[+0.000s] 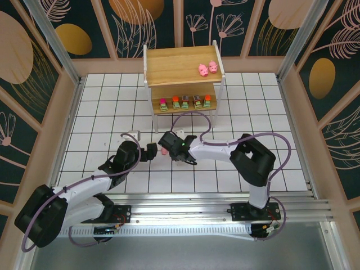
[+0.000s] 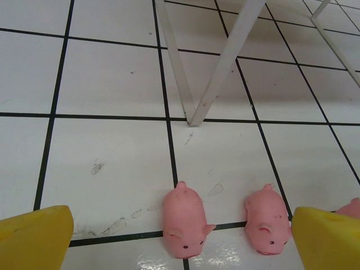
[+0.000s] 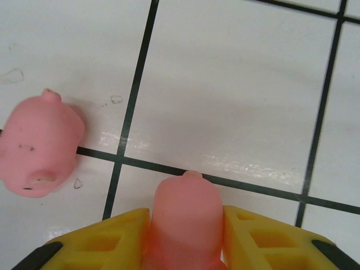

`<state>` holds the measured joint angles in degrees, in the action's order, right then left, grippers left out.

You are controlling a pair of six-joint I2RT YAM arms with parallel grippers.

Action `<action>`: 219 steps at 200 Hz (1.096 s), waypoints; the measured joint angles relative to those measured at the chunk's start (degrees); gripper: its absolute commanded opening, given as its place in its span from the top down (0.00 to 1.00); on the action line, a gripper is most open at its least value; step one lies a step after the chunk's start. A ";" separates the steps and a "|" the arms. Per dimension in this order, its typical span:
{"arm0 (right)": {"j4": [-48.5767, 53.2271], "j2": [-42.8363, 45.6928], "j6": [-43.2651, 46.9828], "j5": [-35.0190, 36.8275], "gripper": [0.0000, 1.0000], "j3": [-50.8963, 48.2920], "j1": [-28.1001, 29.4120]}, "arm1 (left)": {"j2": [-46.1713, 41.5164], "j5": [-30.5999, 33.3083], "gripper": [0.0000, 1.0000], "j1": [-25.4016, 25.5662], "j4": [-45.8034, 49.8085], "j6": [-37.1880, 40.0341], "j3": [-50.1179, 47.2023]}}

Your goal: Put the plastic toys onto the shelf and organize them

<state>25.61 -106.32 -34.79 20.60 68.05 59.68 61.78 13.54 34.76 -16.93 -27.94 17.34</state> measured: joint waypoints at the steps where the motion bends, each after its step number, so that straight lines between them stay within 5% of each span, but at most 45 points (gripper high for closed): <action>1: 0.15 0.11 0.00 0.09 0.63 0.07 0.00 | 0.00 -0.07 0.01 0.00 0.00 0.00 0.00; 219: 17.42 13.86 5.60 9.22 0.63 18.18 -0.11 | -0.17 -6.69 0.02 0.07 -4.39 3.34 -1.31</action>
<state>43.03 -92.47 -29.19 29.82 86.24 59.57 61.60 6.85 34.83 -21.32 -24.60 16.03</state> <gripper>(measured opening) 0.370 0.985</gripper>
